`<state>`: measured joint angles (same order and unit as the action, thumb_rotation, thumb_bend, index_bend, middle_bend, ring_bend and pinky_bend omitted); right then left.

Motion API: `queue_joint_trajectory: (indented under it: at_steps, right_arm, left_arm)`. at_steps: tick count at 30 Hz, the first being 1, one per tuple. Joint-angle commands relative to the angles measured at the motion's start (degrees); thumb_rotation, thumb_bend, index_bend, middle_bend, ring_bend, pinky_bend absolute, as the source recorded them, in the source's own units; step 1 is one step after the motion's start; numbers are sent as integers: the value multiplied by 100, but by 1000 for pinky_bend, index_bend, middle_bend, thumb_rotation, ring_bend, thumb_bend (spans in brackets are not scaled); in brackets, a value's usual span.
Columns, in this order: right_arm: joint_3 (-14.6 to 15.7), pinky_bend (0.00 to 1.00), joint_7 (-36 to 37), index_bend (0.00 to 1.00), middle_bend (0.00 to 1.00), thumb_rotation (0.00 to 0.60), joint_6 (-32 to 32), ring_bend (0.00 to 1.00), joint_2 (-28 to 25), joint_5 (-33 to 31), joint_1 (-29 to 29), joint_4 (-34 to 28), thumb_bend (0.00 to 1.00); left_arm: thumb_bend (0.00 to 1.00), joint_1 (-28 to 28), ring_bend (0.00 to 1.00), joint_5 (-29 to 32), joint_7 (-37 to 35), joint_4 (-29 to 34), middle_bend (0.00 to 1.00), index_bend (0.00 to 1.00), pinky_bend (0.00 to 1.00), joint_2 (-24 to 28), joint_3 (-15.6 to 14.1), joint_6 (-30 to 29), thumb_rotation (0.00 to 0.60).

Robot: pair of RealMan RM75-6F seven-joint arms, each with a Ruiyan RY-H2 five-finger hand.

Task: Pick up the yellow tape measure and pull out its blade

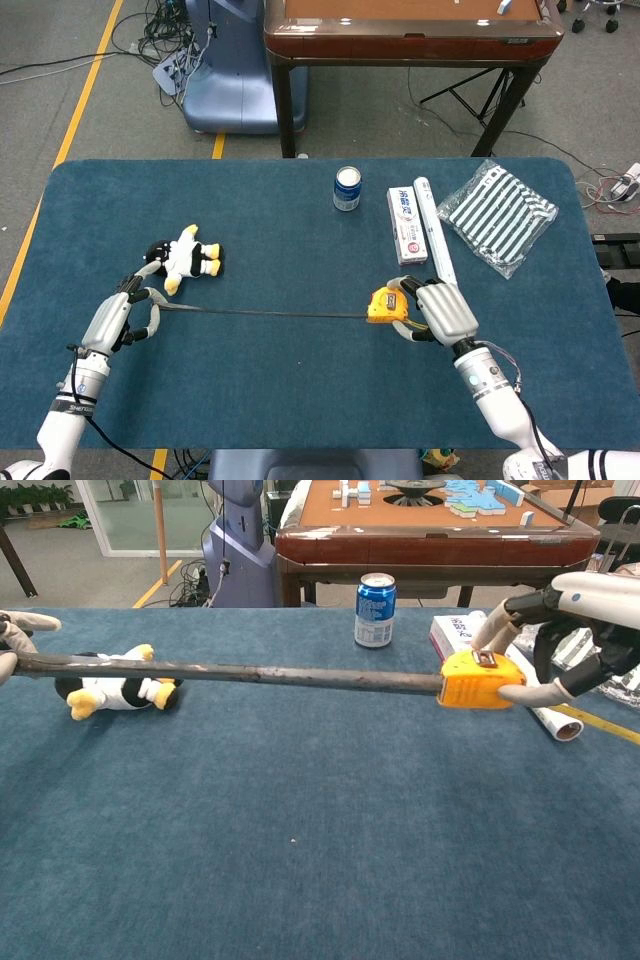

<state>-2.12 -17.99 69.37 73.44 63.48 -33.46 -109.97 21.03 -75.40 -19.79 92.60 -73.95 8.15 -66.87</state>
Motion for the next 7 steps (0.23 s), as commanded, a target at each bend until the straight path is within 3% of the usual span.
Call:
queue_joint_trajectory:
  at_steps: [1,7]
  right_arm:
    - [11,317,52,589,595,600,31,523,-36,74,80,13,656]
    - [-58,317,57,589,595,600,-22,523,-17,124,145,66,656]
  left_arm:
    - [594,0,0,-9,5,-16,85,578,0,-15,3,-9,600]
    - [594,-3,0,-2,-21,-46,85,578,0,-36,13,-2,600]
